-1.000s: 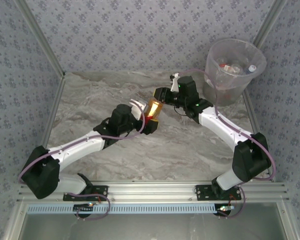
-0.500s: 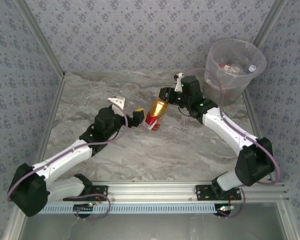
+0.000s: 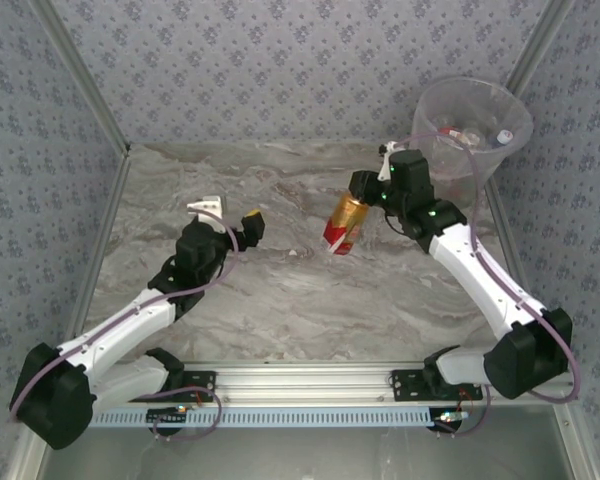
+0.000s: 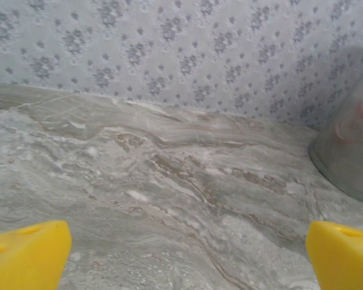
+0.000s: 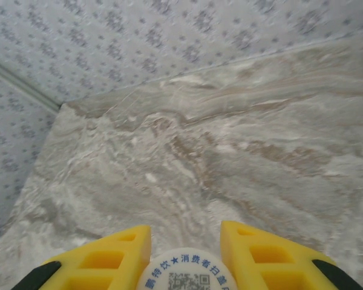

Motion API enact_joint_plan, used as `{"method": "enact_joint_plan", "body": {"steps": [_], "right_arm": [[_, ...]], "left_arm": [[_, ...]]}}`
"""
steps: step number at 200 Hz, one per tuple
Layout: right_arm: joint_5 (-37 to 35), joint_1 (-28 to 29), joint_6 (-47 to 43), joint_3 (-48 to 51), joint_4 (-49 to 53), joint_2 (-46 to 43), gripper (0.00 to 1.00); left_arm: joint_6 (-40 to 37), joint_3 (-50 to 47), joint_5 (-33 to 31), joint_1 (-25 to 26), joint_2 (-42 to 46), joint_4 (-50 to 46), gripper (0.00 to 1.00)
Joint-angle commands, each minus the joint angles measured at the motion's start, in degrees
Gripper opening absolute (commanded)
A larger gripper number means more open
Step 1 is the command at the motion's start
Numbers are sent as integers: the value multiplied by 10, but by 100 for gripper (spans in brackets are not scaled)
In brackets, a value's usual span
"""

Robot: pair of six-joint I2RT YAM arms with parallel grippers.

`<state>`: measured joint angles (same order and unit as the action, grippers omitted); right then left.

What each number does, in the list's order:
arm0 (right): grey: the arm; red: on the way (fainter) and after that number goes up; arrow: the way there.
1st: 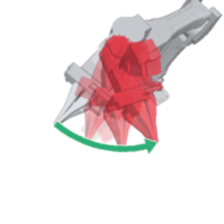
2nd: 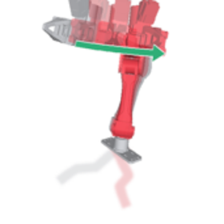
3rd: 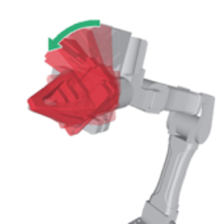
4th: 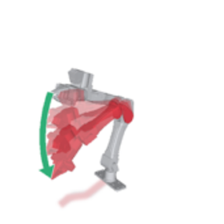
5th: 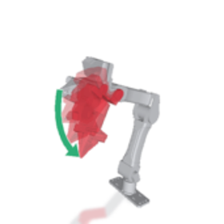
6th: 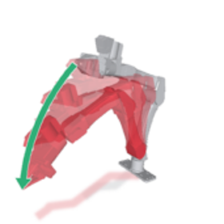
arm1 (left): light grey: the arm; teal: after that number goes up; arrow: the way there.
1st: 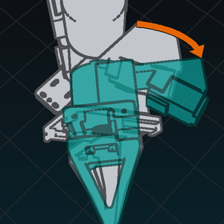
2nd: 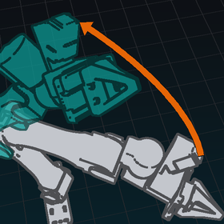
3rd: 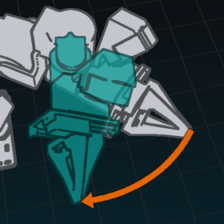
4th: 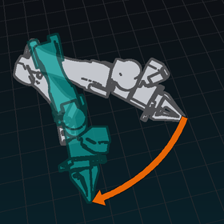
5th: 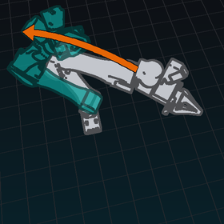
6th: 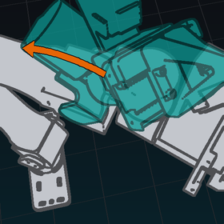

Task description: Put the plastic bottles in the bin

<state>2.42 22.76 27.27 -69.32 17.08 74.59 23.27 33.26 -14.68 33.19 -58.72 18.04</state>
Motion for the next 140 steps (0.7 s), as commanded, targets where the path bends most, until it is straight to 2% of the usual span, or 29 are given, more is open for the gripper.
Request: {"method": "enact_joint_plan", "body": {"steps": [1,30,52,90,126,140], "right_arm": [[-56,-20,-39,-33,39,-36,0],[-139,-44,-121,-86,92,-55,0],[-180,-73,-189,-124,96,-57,0],[-197,-140,-247,-170,39,-36,0],[-228,-159,-273,-260,-1,24,0],[-253,-161,-280,-281,-47,50,0]], "left_arm": [[18,-12,-24,-10,20,-6,99],[29,-22,-27,-21,33,-11,99],[41,-32,-46,-28,39,-10,99],[70,-52,-49,-50,50,-3,99],[77,-58,-32,-67,55,-8,99],[77,-60,-32,-70,57,-9,99]]}}
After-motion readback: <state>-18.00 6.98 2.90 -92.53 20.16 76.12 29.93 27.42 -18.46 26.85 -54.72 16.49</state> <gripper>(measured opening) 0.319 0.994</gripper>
